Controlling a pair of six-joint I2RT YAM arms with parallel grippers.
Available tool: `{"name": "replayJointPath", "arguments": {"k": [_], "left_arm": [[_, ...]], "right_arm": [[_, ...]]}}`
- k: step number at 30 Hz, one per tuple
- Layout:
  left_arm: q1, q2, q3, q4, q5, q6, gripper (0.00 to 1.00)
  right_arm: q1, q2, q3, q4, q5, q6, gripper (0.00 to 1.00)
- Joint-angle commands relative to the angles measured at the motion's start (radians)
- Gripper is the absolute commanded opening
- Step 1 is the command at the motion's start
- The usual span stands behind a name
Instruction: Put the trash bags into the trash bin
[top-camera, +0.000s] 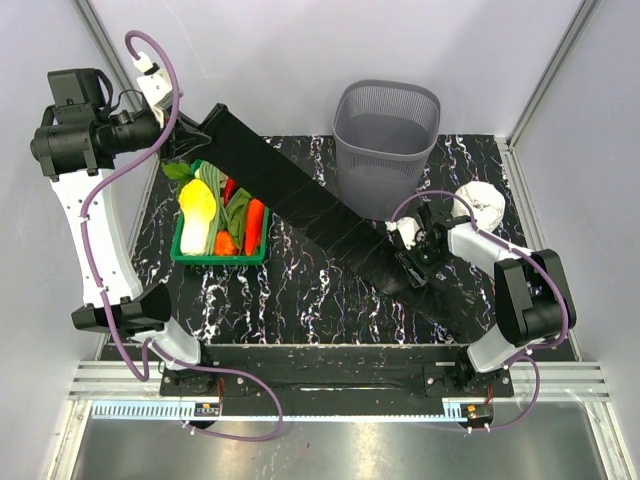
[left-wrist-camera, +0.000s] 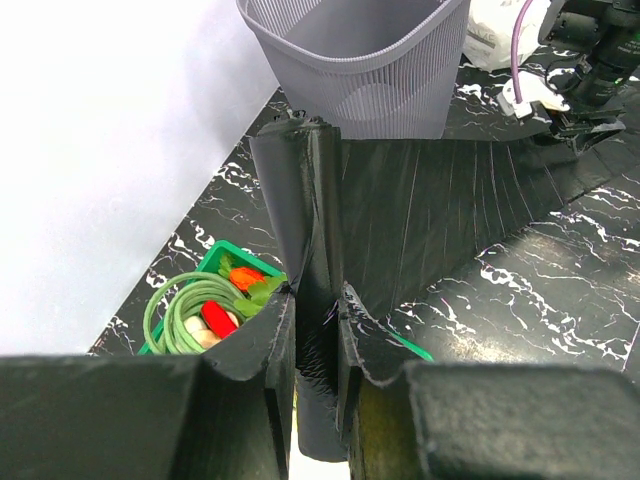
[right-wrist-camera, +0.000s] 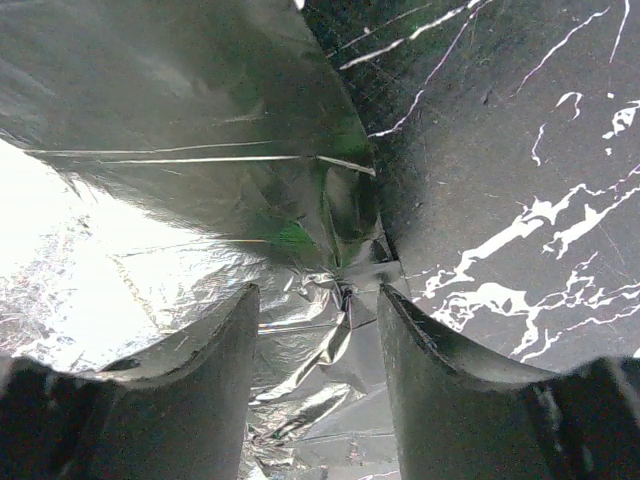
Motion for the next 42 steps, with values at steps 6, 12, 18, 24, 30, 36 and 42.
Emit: {"name": "replayJointPath", "arguments": {"k": [6, 12, 18, 24, 30, 36, 42], "left_arm": [[0.004, -0.026, 0.0, 0.0, 0.041, 0.063, 0.0], [0.006, -0.029, 0.004, -0.005, 0.019, 0.069, 0.0], [0.006, -0.026, 0.023, -0.015, 0.019, 0.078, 0.0], [0.006, -0.031, 0.029, -0.043, 0.021, 0.109, 0.0], [0.006, -0.038, 0.033, -0.058, 0.029, 0.123, 0.0], [0.006, -0.052, 0.024, -0.055, 0.056, 0.126, 0.0], [0.006, -0.072, -0.014, -0.037, 0.073, 0.115, 0.0]], "right_arm": [[-0.002, -0.064, 0.085, -0.054, -0.067, 0.036, 0.59], [-0.003, -0.088, 0.128, -0.074, -0.084, 0.058, 0.68], [-0.005, -0.082, 0.195, -0.088, -0.102, 0.067, 0.8], [-0.01, -0.035, 0.317, -0.106, -0.189, 0.073, 0.82], [-0.022, 0.017, 0.396, -0.103, -0.369, 0.022, 0.83], [-0.036, 0.077, 0.507, -0.088, -0.548, -0.013, 0.84], [-0.031, 0.146, 0.596, -0.065, -0.689, 0.004, 0.86]]}}
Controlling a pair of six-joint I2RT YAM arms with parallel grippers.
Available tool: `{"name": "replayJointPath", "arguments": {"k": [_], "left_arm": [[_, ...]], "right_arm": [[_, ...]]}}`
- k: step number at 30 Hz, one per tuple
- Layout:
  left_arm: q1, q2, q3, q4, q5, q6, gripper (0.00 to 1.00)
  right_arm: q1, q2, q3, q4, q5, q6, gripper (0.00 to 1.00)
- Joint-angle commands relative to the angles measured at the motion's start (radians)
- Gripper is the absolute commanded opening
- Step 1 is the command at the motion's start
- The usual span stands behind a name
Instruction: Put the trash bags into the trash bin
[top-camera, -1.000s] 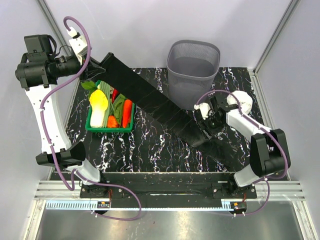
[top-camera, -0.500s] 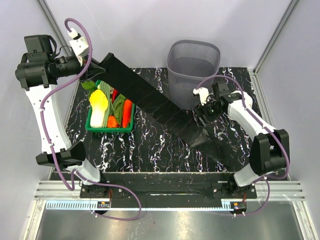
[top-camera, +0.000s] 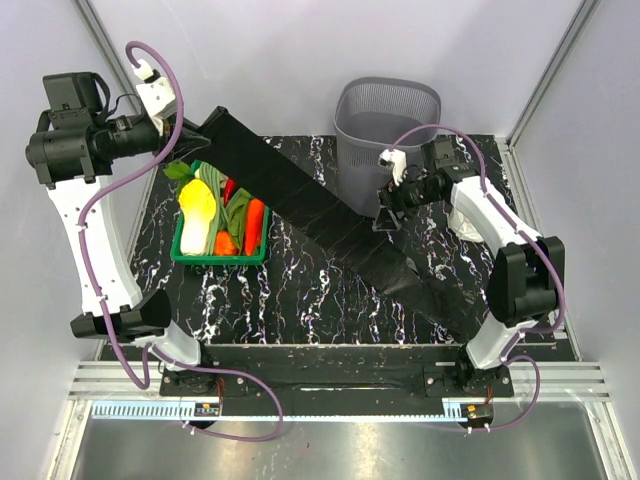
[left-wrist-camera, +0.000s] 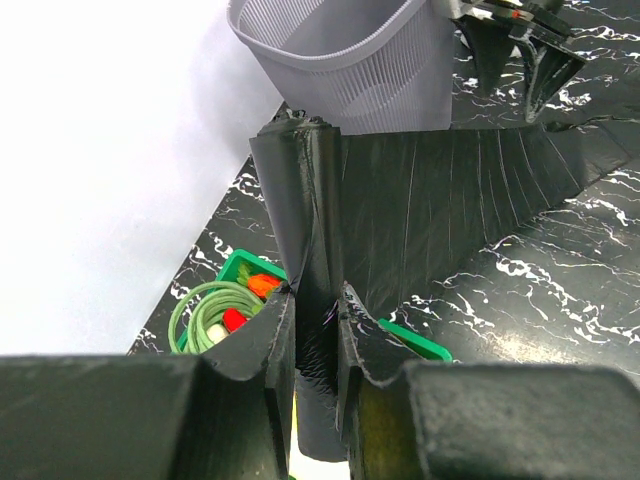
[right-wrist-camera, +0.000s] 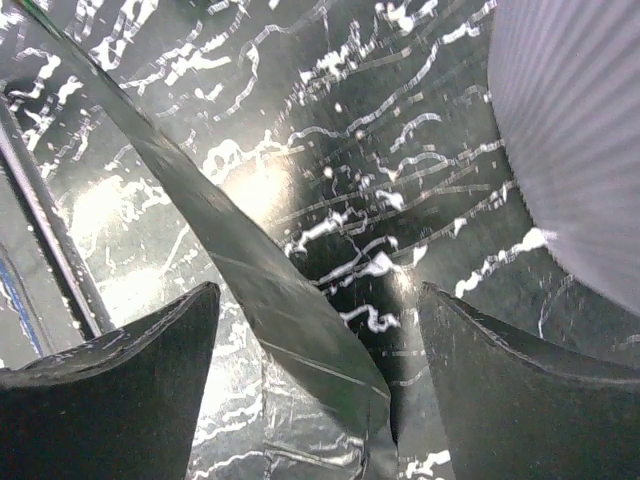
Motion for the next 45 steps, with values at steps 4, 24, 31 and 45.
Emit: {"name": "replayJointPath", "arguments": {"k": [4, 24, 31, 45], "left_arm": [[0.006, -0.052, -0.032, 0.011, 0.073, 0.013, 0.0], [0.006, -0.098, -0.098, 0.06, 0.094, -0.021, 0.0], [0.006, -0.111, -0.124, 0.083, 0.094, -0.038, 0.0], [-0.22, -0.118, -0.453, 0.226, -0.22, -0.183, 0.0]], "right_arm": [[0.028, 0.064, 0.125, 0.044, -0.182, -0.017, 0.87], [0.223, 0.13, 0.174, 0.053, -0.179, -0.017, 0.76], [0.226, 0.135, 0.181, 0.053, -0.184, -0.004, 0.33], [0.228, 0.043, 0.051, -0.028, -0.018, 0.012, 0.0]]}}
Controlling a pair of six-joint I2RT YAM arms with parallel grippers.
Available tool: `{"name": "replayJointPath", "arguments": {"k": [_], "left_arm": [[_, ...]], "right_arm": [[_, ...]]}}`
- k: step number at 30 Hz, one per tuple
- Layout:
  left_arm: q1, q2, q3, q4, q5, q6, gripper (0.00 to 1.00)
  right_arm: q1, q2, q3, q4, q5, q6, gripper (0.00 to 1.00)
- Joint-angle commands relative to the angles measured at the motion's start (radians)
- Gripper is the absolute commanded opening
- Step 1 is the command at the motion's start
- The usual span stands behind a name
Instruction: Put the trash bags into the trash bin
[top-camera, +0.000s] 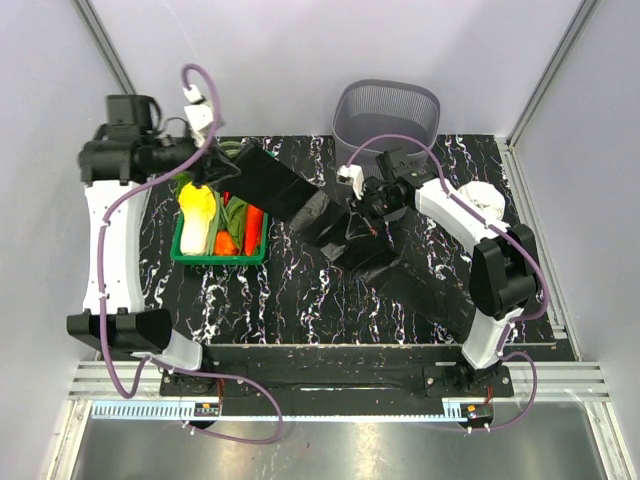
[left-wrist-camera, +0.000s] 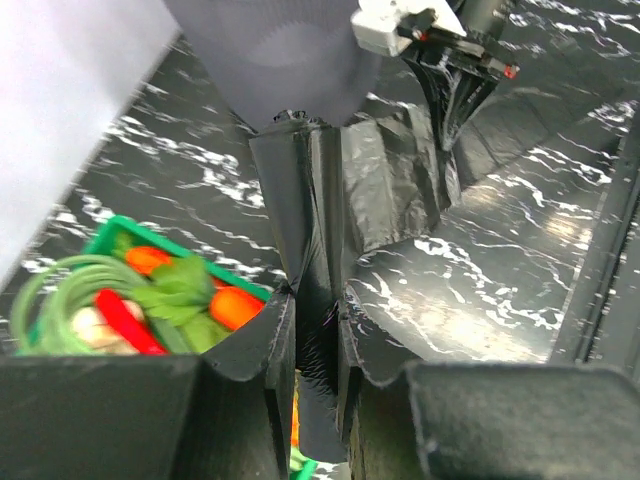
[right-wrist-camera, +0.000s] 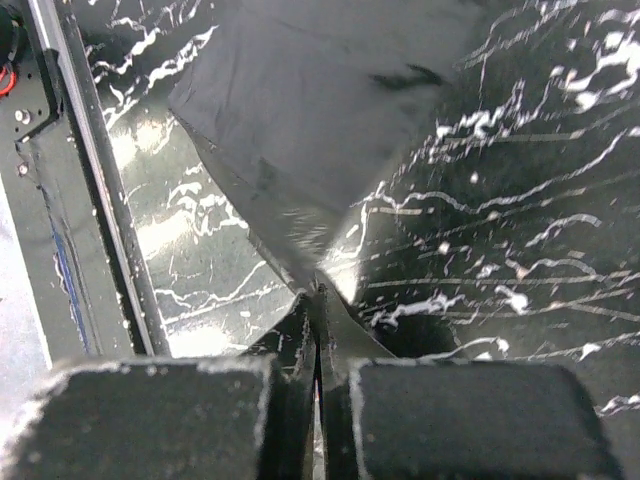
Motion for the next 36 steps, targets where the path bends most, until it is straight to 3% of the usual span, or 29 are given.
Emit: {"name": "replayJointPath", "arguments": {"k": [1, 13, 20, 25, 31, 36], "left_arm": [[-0.121, -0.002, -0.141, 0.109, -0.139, -0.082, 0.0], [-0.417, 0.194, -0.379, 0.405, -0.443, -0.329, 0.0], [-0.489, 0.396, -0.368, 0.414, -0.526, -0.432, 0.0], [-0.511, 0.444, -0.422, 0.445, -0.622, -0.47, 0.0], [-0.519, 0.424, -0.522, 0.491, -0.638, -0.484, 0.0], [-0.52, 0.369, -0.589, 0.54, -0.542, -0.454, 0.01]], "right_arm": [[0.01, -0.091, -0.072, -0.055, 0.078, -0.005, 0.0], [0.006, -0.268, -0.27, -0.078, 0.274, -0.04, 0.0], [-0.014, -0.274, -0.326, -0.101, 0.36, -0.058, 0.0], [-0.033, -0.275, -0.382, -0.075, 0.403, -0.08, 0.0], [-0.033, -0.266, -0.382, -0.071, 0.412, -0.084, 0.0], [-0.033, -0.248, -0.38, -0.071, 0.42, -0.081, 0.0]]}}
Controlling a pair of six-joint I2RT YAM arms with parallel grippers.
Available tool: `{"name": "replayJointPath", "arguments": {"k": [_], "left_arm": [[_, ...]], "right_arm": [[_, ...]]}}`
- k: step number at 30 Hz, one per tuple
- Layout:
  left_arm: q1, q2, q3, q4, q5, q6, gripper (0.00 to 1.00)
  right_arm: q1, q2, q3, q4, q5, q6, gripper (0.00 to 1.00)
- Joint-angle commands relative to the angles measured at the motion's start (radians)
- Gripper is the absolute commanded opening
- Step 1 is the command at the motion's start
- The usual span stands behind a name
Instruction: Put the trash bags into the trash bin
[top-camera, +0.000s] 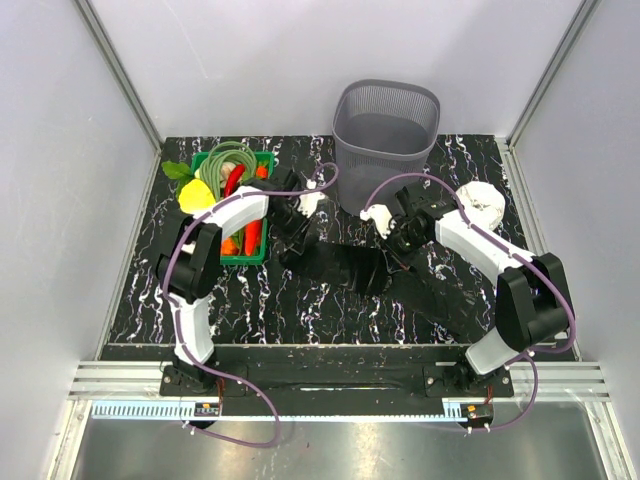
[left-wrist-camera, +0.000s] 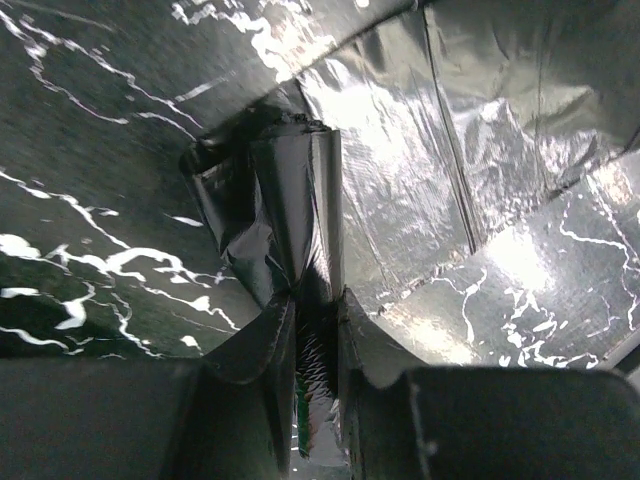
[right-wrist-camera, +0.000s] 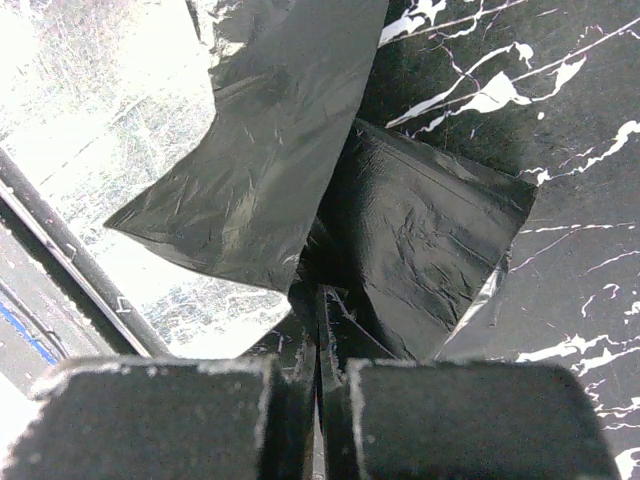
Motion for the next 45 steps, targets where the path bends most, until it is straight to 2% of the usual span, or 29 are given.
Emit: {"name": "replayJointPath", "arguments": {"k": [1, 3, 5, 7, 10, 15, 18, 24, 36, 45], "left_arm": [[-0.003, -0.104, -0.05, 0.08, 0.088, 0.016, 0.03], [-0.005, -0.129, -0.084, 0.12, 0.119, 0.023, 0.18], [-0.005, -0.158, -0.113, 0.148, 0.137, 0.034, 0.44], [-0.005, -0.191, -0.139, 0.188, 0.149, 0.043, 0.6], [-0.003, -0.239, -0.157, 0.235, 0.182, 0.062, 0.75], [-0.003, -0.247, -0.131, 0.258, 0.356, 0.092, 0.88], [-0.006, -0.183, -0.075, 0.268, 0.52, 0.12, 0.9], [-0.02, -0.018, 0.059, 0.297, 0.735, 0.108, 0.91], [-0.074, 0.167, 0.267, 0.14, 0.843, 0.247, 0.92], [-0.112, 0.243, 0.347, 0.071, 0.841, 0.315, 0.92]], "right_arm": [[-0.003, 0.008, 0.01, 0.013, 0.029, -0.015, 0.0], [-0.003, 0.007, -0.004, 0.024, 0.032, -0.012, 0.0], [-0.003, 0.007, -0.019, 0.032, 0.039, -0.014, 0.0], [-0.003, 0.004, -0.029, 0.04, 0.033, -0.015, 0.0], [-0.003, 0.004, -0.03, 0.043, 0.015, -0.012, 0.0], [-0.003, -0.001, -0.012, 0.029, -0.02, -0.02, 0.0], [-0.003, -0.019, -0.012, 0.026, -0.048, -0.04, 0.0], [-0.008, -0.077, -0.039, 0.05, -0.085, -0.051, 0.0], [-0.011, -0.131, -0.058, 0.027, -0.123, -0.077, 0.0], [-0.011, -0.14, -0.049, 0.012, -0.111, -0.066, 0.0]]}}
